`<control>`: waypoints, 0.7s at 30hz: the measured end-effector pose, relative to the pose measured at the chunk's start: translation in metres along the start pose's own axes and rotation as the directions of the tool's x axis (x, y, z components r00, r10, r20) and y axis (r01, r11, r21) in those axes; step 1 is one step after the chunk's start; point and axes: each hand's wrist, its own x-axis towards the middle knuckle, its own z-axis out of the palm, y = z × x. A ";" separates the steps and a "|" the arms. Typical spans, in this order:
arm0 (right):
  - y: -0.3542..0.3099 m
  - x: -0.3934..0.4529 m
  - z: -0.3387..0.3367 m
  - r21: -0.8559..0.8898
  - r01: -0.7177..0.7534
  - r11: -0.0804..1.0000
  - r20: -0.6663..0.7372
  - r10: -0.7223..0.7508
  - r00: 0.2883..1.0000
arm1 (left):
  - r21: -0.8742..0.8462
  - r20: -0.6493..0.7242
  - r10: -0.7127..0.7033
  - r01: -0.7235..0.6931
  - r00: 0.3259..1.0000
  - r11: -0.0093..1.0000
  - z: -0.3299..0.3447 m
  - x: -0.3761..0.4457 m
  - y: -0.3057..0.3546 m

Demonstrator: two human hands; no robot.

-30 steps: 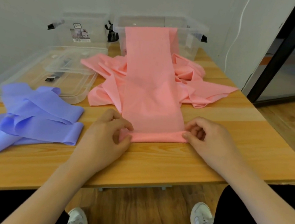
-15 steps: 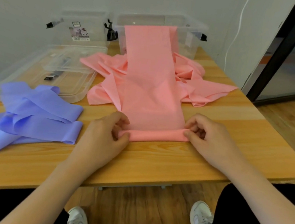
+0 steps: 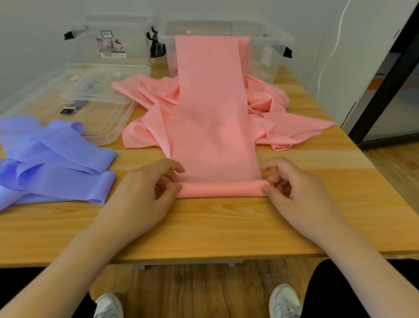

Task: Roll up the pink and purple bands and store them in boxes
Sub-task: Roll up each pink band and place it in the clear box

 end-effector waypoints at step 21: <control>-0.011 -0.011 0.014 0.028 -0.107 0.994 -0.046 0.108 0.993 | 0.168 0.168 0.144 -0.172 0.975 0.971 0.007 -0.004 -0.001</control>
